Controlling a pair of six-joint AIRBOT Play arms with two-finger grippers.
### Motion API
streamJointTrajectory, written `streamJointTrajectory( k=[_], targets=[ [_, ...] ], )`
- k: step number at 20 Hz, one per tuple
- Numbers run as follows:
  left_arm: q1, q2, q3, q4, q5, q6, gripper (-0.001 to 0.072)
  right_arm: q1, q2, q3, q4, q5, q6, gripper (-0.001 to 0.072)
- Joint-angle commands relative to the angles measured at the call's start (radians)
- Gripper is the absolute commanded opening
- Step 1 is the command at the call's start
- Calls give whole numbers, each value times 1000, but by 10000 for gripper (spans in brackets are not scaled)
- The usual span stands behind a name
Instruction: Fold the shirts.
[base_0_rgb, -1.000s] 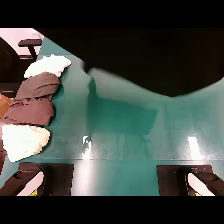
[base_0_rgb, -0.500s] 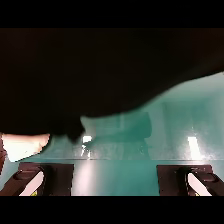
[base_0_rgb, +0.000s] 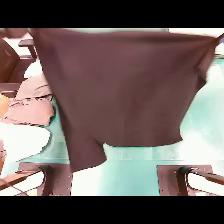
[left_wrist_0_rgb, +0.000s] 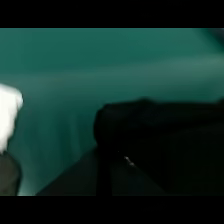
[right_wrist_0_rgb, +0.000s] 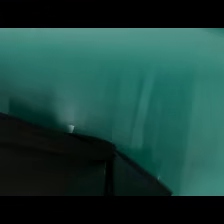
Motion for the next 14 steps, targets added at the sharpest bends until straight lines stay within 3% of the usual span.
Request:
streamJointTrajectory(
  k=[1, 3, 6, 7, 8, 9, 14],
  targets=[
    [0, -211, -97, -16, -2, 5, 25, 0, -224, -129, 72, 4, -55, 14],
    [0, -315, -95, -18, 71, 74, 25, -1, -333, -146, 76, -68, -70, 14],
    [0, -373, -95, -24, 148, 73, 55, -16, -425, -145, 117, -180, -69, 16],
    [3, -373, -94, -22, 148, 70, 379, -31, -437, -145, 159, -192, -70, 68],
    [3, -371, -90, -10, 138, 55, 626, -43, -440, -144, 201, -200, -73, 309],
    [8, -366, -76, 8, 96, 31, 601, -60, -439, -138, 231, -196, -88, 383],
    [85, -259, -150, 18, -171, 10, 600, -129, -323, -189, 311, -55, -141, 381]
  ],
)
